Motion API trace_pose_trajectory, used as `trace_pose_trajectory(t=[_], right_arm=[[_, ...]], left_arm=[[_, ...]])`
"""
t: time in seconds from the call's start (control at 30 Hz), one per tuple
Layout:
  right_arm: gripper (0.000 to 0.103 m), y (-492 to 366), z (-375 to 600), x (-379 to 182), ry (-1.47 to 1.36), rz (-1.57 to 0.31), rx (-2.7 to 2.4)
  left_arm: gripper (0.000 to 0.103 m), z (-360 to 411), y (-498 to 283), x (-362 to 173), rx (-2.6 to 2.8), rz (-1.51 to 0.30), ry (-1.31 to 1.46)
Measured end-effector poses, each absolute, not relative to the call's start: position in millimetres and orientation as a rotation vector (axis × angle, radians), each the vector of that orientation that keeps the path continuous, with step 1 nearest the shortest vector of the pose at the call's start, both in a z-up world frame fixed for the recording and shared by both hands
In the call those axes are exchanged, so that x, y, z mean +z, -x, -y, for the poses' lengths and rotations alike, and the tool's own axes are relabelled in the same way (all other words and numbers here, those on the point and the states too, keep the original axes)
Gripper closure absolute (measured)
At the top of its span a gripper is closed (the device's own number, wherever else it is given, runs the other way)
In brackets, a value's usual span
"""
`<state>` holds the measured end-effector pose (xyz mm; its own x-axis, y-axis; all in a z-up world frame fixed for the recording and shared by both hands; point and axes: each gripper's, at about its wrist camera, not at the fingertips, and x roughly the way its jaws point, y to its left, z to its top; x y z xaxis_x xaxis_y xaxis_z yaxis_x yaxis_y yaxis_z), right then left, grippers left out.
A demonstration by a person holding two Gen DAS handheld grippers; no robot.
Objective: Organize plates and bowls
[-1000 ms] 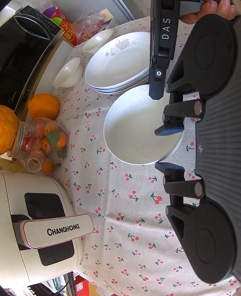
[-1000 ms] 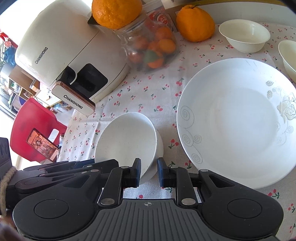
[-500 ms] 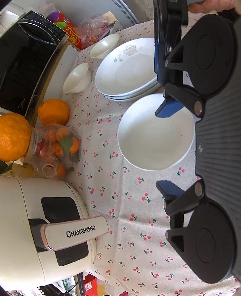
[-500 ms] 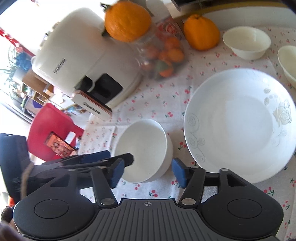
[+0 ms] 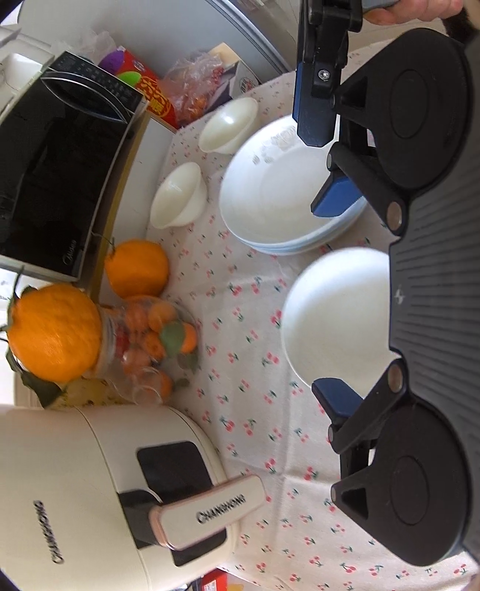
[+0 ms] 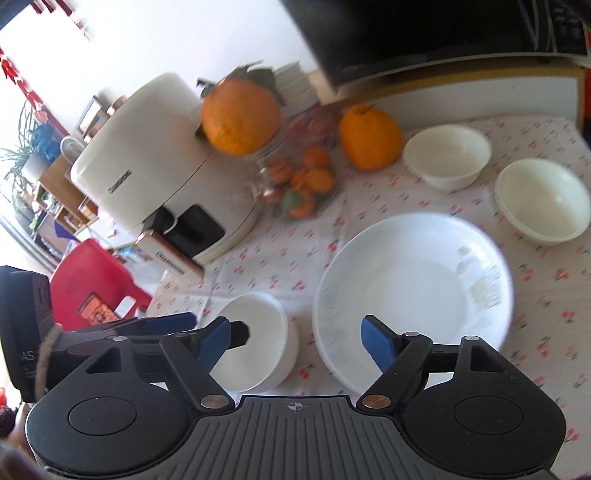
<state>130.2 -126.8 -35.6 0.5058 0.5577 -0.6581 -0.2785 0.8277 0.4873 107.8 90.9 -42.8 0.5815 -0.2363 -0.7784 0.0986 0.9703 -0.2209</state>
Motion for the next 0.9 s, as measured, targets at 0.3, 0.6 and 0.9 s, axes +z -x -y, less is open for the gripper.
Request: trace_pose_trajectory(t=[0.3, 0.6, 0.9], right_arm=[[0.013, -143, 182, -38, -0.322, -0.831, 0.364], [0.012, -176, 246, -61, -0.443, -0.841, 0.202], [0.012, -202, 290, -87, -0.566, -0.862, 0.073]], left_arm=[[0.0, -59, -132, -38, -0.206, -0.868, 0.128], [0.0, -9, -174, -48, -0.222, -0.877, 0.109], [0.002, 53, -219, -57, -0.298, -0.86, 0.102]])
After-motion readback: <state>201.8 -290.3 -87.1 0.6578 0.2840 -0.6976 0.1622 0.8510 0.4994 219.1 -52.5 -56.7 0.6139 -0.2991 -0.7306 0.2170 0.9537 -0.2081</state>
